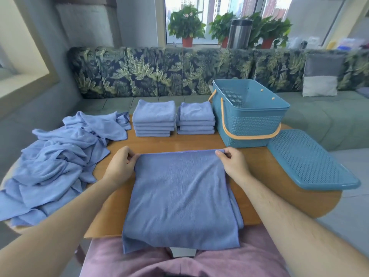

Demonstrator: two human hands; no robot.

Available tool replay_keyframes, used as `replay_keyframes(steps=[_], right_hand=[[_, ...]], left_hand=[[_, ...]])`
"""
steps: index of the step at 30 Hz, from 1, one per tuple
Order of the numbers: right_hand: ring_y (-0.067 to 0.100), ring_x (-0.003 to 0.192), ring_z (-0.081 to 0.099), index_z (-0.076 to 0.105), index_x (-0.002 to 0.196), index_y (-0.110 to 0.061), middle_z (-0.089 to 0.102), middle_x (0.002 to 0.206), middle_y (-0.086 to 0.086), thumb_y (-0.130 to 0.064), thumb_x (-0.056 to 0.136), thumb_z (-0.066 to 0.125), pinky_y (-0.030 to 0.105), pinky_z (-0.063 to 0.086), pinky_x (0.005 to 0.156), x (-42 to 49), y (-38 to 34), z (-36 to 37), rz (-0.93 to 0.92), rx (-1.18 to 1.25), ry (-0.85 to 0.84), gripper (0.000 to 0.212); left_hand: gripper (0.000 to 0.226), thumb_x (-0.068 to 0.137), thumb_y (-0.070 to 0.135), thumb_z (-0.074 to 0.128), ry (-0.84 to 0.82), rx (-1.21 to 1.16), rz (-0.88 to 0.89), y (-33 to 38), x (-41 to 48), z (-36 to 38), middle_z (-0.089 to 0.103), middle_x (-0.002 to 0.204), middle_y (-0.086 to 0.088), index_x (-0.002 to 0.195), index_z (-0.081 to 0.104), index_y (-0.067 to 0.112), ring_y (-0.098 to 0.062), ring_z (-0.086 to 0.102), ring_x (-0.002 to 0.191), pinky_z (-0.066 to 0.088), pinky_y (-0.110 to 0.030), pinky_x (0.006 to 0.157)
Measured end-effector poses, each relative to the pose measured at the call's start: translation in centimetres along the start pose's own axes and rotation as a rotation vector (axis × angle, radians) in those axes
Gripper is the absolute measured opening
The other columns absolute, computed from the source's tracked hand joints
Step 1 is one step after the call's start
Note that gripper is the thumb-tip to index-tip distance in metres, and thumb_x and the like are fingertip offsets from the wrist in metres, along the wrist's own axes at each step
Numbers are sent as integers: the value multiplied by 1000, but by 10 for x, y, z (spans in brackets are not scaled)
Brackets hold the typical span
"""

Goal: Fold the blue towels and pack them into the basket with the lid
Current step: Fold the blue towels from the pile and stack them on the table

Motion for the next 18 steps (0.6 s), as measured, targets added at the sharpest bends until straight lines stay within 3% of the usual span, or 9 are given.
replay_keyframes(steps=[3, 7, 10, 12, 15, 18], right_hand=[[11, 68, 57, 69, 80, -13, 69, 75, 3, -27, 92, 73, 31, 43, 67, 17, -41, -18, -54, 34, -4, 18], [10, 74, 62, 72, 85, -19, 71, 83, -3, -23, 87, 78, 26, 48, 71, 47, -99, -44, -89, 104, 14, 7], [8, 83, 62, 68, 98, -20, 68, 91, -5, -19, 87, 78, 21, 46, 75, 69, -148, -64, -120, 173, 21, 15], [5, 85, 61, 67, 108, -18, 66, 94, -6, -19, 90, 76, 20, 45, 79, 78, -183, -76, -159, 176, 13, 20], [6, 78, 59, 73, 99, -14, 69, 89, -2, -19, 92, 73, 16, 44, 72, 87, -229, -95, -262, 106, 17, 8], [10, 78, 61, 71, 88, -22, 71, 87, -3, -23, 93, 72, 25, 49, 79, 87, -255, -110, -299, 96, -12, 5]], left_hand=[[23, 99, 28, 60, 32, -6, -3, 21, 16, -32, 58, 75, -5, 82, 49, 15, -23, 53, 71, 41, -38, 64], [26, 101, 23, 56, 104, -13, 76, 72, 43, -87, 52, 68, 0, 78, 43, 21, -16, 46, 63, 34, -32, 56], [21, 101, 17, 54, 159, 15, 161, 113, 67, -130, 50, 70, -1, 83, 43, 18, -18, 46, 63, 34, -32, 58], [8, 102, 15, 51, 177, 53, 217, 138, 83, -156, 56, 82, -5, 94, 49, 14, -21, 51, 73, 41, -36, 68], [13, 101, 14, 49, 212, 137, 265, 165, 101, -193, 61, 96, -5, 98, 62, 14, -23, 55, 92, 43, -37, 84], [24, 97, 9, 50, 254, 175, 306, 190, 98, -220, 62, 84, -4, 77, 61, 17, -27, 59, 85, 41, -34, 74]])
Point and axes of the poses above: each hand's wrist, its own x-axis towards the middle knuckle, its own z-axis out of the palm, y = z × x, the point moved 8 cm from there along x, towards the middle knuckle
